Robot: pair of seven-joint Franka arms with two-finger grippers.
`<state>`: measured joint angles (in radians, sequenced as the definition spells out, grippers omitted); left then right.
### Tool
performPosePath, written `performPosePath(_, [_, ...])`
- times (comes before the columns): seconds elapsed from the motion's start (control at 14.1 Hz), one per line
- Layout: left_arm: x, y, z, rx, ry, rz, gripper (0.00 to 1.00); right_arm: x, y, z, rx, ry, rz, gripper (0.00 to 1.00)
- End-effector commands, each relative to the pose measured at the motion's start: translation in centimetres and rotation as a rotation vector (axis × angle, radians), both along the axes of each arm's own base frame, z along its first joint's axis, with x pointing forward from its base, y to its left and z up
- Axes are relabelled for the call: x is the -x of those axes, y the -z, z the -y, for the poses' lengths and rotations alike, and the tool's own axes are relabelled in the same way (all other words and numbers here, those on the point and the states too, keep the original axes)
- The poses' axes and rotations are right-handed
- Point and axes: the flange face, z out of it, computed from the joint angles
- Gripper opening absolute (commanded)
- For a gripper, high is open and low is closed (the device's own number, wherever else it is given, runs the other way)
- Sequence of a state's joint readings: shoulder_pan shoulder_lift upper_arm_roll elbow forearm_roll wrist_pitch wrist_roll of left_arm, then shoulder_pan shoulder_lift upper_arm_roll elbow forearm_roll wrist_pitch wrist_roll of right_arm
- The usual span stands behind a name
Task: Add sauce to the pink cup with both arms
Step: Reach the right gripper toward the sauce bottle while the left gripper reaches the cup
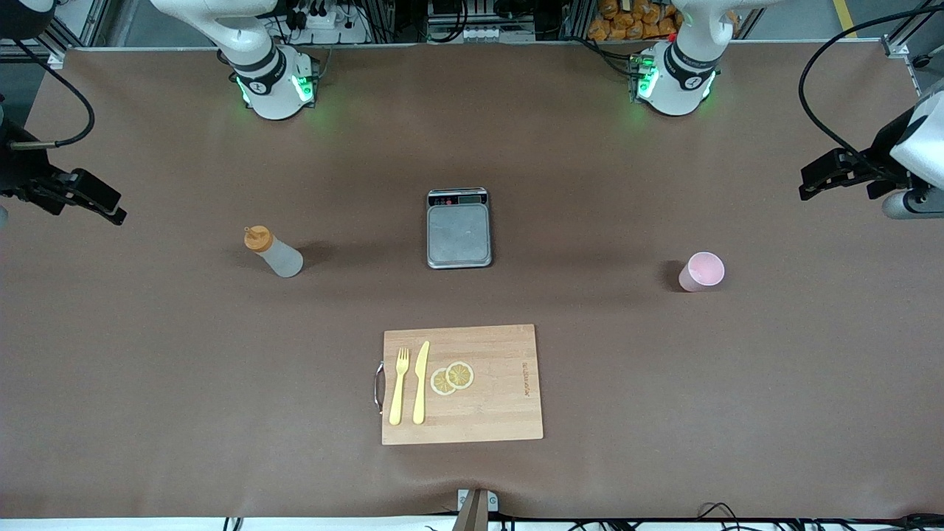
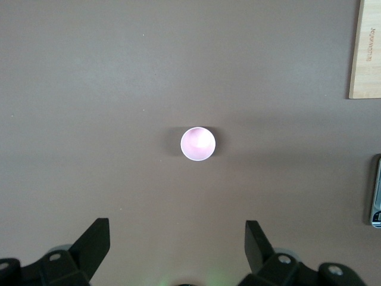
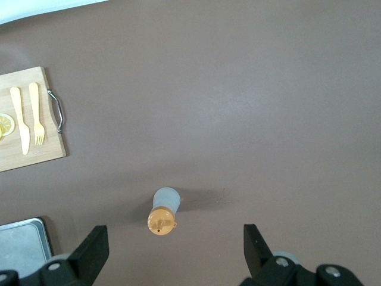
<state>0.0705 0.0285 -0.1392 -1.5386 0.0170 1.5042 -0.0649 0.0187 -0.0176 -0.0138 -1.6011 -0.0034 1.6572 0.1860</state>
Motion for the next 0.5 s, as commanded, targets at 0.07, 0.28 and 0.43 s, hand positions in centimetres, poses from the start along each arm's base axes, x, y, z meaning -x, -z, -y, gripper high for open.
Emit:
performPosePath(0.07, [-0.1,0.5,-0.1,-0.005,-0.016,-0.022,1.0,-0.1,0.5,0.5,0.012,0.027,-0.021,1.0])
performPosePath(0.28, [-0.3,2.5,-0.5,-0.007,-0.024,-0.033,1.0,-0.4,2.1,2.0,0.011,0.046,-0.075,1.0])
performPosePath(0.43, [-0.4,5.3,-1.2,-0.006,-0.037,-0.023,1.0,-0.7,3.5,2.1,0.013,0.058,-0.116,1.0])
